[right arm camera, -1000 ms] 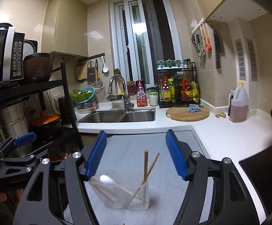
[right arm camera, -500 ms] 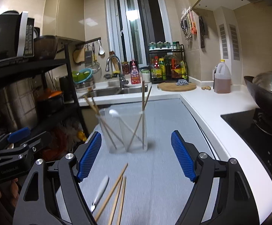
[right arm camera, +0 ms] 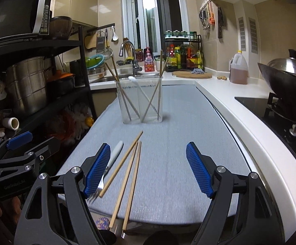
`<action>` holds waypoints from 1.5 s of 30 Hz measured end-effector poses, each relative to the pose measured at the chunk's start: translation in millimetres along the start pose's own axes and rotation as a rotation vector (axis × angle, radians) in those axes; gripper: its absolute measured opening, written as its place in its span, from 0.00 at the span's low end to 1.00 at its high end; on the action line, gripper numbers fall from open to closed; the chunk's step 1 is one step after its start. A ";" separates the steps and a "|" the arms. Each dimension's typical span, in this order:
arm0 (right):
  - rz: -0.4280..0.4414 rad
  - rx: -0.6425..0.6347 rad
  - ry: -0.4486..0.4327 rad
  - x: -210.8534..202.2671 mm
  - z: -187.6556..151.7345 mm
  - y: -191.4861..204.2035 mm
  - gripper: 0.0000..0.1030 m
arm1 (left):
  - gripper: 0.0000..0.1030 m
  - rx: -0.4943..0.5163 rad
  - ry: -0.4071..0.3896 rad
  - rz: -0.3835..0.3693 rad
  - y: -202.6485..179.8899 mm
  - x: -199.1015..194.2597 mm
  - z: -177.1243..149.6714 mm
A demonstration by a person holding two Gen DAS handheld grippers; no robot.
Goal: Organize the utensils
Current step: 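Move both tools back down to the remaining chopsticks and fork, then grasp a chopstick with the left tool while the right tool grasps another chopstick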
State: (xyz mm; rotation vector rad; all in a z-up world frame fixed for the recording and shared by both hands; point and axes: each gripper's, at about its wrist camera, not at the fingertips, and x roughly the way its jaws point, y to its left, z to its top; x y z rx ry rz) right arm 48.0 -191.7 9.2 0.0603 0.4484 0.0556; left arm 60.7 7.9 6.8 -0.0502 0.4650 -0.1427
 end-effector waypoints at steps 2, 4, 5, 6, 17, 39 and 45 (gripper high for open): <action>-0.005 -0.004 0.014 1.5 -10.6 -1.1 0.74 | 0.88 -0.020 0.008 0.006 3.4 1.2 -10.9; -0.012 -0.009 0.026 4.6 -19.2 -2.0 0.74 | 0.88 -0.036 0.015 0.009 5.8 3.3 -18.9; -0.015 -0.008 0.035 7.3 -25.0 -2.6 0.74 | 0.88 -0.045 0.018 0.007 6.7 5.3 -24.3; -0.016 -0.009 0.042 9.4 -28.9 -2.3 0.74 | 0.88 -0.047 0.024 0.007 6.7 7.9 -29.3; -0.026 -0.049 0.152 39.7 -64.2 5.2 0.74 | 0.88 -0.004 0.085 0.021 -0.2 27.5 -58.9; 0.019 -0.093 0.182 66.5 -87.7 5.4 0.06 | 0.88 -0.010 0.107 0.027 0.4 32.2 -67.8; -0.050 -0.022 0.157 68.5 -85.9 -22.8 0.06 | 0.88 -0.006 0.065 -0.018 -12.6 24.2 -69.3</action>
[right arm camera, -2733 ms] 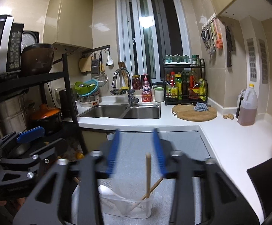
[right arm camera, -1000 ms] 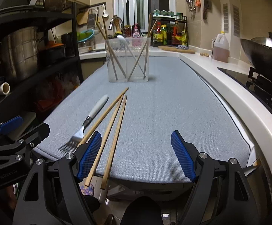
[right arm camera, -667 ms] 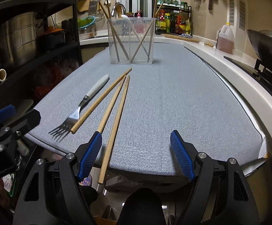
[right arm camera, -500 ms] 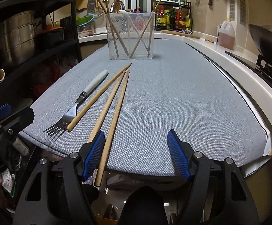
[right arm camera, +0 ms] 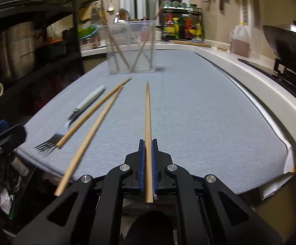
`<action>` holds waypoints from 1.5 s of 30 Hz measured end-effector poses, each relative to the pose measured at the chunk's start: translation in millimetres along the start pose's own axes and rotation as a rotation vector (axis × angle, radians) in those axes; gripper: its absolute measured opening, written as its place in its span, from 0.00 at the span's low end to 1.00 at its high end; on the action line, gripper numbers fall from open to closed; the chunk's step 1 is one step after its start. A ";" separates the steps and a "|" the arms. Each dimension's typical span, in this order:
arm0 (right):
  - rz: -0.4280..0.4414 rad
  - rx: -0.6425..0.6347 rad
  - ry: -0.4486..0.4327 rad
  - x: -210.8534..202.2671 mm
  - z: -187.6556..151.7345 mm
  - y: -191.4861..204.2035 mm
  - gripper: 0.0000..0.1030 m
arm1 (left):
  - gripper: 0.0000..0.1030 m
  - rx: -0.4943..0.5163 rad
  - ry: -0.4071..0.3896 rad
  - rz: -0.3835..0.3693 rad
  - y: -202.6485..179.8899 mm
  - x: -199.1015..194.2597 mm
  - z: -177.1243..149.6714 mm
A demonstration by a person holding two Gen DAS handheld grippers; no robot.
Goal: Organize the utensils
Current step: 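Grasp a chopstick with the left tool while the right tool grasps another chopstick, then lift both chopsticks upright and carry them toward the holder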
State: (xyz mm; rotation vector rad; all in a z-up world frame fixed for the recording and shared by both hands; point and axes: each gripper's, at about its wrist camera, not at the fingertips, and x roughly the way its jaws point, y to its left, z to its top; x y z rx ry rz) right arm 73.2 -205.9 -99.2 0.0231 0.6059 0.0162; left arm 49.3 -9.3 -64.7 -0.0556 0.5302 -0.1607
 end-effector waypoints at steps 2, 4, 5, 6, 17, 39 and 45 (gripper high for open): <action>-0.019 0.013 -0.003 0.2 0.2 -10.1 0.06 | 0.88 0.014 -0.010 -0.024 -9.6 -0.9 -0.5; -0.032 0.025 -0.002 0.0 0.4 -18.2 0.07 | 0.88 0.040 -0.012 -0.054 -21.5 -0.1 -1.0; -0.034 0.030 -0.001 -0.2 0.4 -20.8 0.07 | 0.85 0.061 -0.015 -0.072 -29.9 0.4 -1.8; -0.033 0.035 0.001 -0.3 0.5 -23.8 0.07 | 0.82 0.077 -0.017 -0.085 -36.9 1.1 -2.4; -0.055 0.066 0.004 -3.5 -1.2 -48.1 0.07 | 0.46 0.140 0.056 -0.166 -81.6 34.2 -13.0; -0.050 0.074 0.010 -2.9 -1.1 -44.6 0.07 | 0.06 0.217 -0.007 -0.112 -77.9 26.3 -20.1; -0.030 0.048 -0.009 -11.8 5.3 -36.9 0.06 | 0.06 0.237 -0.073 -0.114 -74.7 7.2 -4.4</action>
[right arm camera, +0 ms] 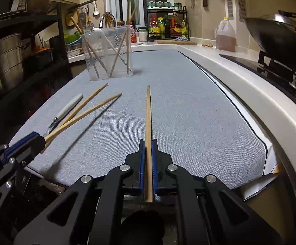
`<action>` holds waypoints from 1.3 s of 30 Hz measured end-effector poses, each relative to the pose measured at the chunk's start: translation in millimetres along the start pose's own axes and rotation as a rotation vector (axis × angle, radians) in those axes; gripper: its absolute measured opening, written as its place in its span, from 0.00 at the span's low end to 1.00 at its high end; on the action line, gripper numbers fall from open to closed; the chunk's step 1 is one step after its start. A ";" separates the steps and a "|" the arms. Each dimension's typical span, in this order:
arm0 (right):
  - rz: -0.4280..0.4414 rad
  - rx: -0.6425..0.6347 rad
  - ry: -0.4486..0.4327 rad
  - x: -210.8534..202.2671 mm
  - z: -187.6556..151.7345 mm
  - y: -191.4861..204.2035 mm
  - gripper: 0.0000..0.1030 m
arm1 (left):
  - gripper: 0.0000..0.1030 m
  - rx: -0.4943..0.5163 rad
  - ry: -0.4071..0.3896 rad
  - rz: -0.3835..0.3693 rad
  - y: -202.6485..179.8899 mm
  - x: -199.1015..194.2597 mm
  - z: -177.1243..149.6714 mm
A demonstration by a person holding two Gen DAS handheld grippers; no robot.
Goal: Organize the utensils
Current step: 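Lift both chopsticks upright and carry them toward the holder, then position both held chopsticks above the holder openings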
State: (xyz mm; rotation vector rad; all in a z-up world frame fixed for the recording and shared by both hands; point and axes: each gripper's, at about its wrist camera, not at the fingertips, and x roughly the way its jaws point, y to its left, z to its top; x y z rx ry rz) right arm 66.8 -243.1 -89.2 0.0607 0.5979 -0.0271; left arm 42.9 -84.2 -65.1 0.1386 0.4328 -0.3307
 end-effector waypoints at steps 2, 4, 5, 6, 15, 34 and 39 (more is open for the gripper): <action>0.007 -0.018 -0.024 -7.2 4.7 4.5 0.06 | 0.06 0.013 -0.031 0.004 1.6 -6.4 6.8; 0.013 -0.029 -0.045 -13.1 9.0 8.1 0.06 | 0.06 0.019 -0.054 0.006 4.0 -11.9 12.3; 0.017 -0.035 -0.060 -17.5 12.2 10.2 0.06 | 0.06 0.022 -0.071 0.006 5.1 -15.8 16.8; 0.020 -0.040 -0.073 -21.5 15.0 12.0 0.06 | 0.06 0.025 -0.084 0.008 6.1 -19.2 20.4; 0.063 -0.055 -0.189 -54.1 45.2 21.5 0.06 | 0.06 0.046 -0.189 -0.004 13.9 -39.9 54.3; 0.093 -0.062 -0.251 -58.8 138.8 27.5 0.07 | 0.06 -0.038 -0.083 -0.133 65.0 -22.9 130.7; 0.117 -0.095 -0.273 -64.4 164.2 36.9 0.06 | 0.06 0.000 -0.107 -0.118 73.0 -27.5 156.2</action>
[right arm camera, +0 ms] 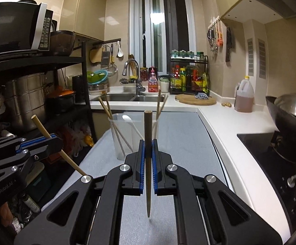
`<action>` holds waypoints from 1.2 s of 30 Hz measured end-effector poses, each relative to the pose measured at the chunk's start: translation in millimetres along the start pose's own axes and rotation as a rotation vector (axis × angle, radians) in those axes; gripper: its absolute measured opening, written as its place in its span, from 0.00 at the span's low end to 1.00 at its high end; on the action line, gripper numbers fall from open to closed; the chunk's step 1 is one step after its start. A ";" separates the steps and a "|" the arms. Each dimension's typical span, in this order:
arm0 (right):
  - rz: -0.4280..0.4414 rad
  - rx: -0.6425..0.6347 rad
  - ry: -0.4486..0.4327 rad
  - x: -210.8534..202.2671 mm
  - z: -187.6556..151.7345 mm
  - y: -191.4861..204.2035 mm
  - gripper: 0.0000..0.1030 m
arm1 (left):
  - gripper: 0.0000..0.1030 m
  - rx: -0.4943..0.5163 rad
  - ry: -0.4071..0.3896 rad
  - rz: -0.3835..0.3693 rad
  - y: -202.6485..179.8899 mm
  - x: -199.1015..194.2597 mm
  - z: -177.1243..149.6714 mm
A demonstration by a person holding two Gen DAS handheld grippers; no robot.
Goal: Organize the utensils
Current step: 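Position both held chopsticks above the holder openings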
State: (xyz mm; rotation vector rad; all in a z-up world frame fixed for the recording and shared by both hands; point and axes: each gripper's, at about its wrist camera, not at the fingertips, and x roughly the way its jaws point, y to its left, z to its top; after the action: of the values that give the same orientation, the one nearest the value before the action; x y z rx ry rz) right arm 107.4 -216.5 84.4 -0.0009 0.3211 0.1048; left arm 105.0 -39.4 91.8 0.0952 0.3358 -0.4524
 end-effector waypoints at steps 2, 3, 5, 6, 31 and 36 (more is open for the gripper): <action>0.003 -0.017 -0.025 0.6 13.0 1.8 0.06 | 0.06 0.043 -0.020 0.017 0.4 -1.7 13.5; 0.009 -0.019 -0.035 1.5 20.4 1.9 0.06 | 0.06 0.052 -0.027 0.018 2.0 -1.8 20.9; 0.026 -0.007 -0.038 5.3 33.9 -0.9 0.06 | 0.06 0.060 -0.034 0.021 3.5 -1.0 33.8; 0.030 -0.001 -0.040 7.1 40.5 -1.9 0.06 | 0.06 0.068 -0.041 0.025 4.7 -0.2 40.5; 0.040 -0.055 -0.207 108.0 172.2 7.0 0.06 | 0.06 0.097 -0.086 0.102 57.3 92.9 145.1; 0.038 -0.042 -0.169 137.7 163.5 1.8 0.06 | 0.06 0.082 -0.042 0.105 66.3 114.1 138.1</action>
State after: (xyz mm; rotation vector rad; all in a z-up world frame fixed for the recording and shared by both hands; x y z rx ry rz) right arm 288.7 -197.6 196.2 -0.0274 0.1497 0.1482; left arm 271.9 -49.7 184.1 0.1823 0.2698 -0.3637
